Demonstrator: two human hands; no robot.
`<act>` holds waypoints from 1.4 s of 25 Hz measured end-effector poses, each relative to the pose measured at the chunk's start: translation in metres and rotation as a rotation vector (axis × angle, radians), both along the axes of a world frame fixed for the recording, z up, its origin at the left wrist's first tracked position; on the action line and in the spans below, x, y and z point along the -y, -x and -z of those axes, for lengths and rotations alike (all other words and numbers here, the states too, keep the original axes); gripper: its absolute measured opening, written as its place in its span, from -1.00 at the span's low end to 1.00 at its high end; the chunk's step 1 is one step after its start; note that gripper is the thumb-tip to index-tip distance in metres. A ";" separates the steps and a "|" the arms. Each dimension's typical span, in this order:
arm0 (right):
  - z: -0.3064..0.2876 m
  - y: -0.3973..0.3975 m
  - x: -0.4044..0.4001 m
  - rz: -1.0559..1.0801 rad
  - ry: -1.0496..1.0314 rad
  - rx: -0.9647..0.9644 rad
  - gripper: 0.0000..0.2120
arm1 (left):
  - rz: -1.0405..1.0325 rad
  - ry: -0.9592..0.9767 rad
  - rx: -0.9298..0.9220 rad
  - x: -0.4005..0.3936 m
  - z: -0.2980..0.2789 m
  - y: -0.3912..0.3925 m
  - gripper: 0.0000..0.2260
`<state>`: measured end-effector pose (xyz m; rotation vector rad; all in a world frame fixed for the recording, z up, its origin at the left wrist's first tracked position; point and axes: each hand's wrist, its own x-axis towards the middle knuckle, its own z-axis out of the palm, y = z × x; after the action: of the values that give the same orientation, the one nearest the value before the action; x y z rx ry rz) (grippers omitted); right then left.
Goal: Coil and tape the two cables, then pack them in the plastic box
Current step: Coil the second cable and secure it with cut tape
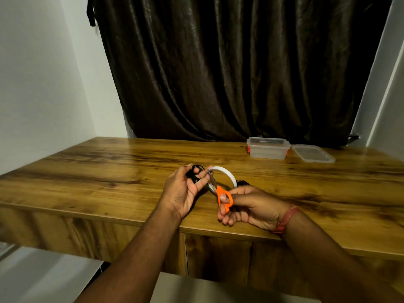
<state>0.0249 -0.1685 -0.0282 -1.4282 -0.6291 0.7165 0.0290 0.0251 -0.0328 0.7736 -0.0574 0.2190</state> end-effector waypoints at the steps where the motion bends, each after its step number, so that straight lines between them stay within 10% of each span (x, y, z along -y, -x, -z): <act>1: -0.002 0.003 0.006 -0.010 0.054 0.032 -0.79 | -0.001 0.005 0.004 0.000 0.000 0.000 -0.90; 8: -0.009 0.015 0.105 0.492 0.334 0.276 -0.71 | 0.021 -0.006 -0.004 0.001 0.000 0.004 -0.90; 13: -0.009 -0.024 0.159 0.833 1.282 0.677 -0.68 | 0.025 -0.025 -0.017 0.006 -0.004 0.007 -0.87; 17: -0.029 -0.022 0.149 0.807 1.467 0.636 -0.73 | 0.023 -0.032 -0.017 0.007 -0.005 0.008 -0.85; 25: -0.053 -0.016 0.142 0.689 1.410 0.390 -0.71 | 0.030 -0.056 -0.040 0.006 -0.003 0.008 -0.84; 29: -0.048 -0.015 0.129 0.783 1.343 0.719 -0.77 | 0.034 -0.075 -0.045 0.005 -0.002 0.009 -0.80; 32: -0.038 0.002 0.083 0.776 0.854 0.968 -0.81 | 0.044 -0.078 -0.042 0.004 -0.002 0.009 -0.83; 35: -0.024 0.020 0.027 0.637 0.461 0.758 -0.81 | 0.063 -0.080 -0.033 0.007 -0.002 0.008 -0.87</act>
<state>0.0047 -0.1958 -0.0037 -2.2072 -0.5340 -0.2365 0.0210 0.0184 -0.0306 0.8538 -0.0594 0.1451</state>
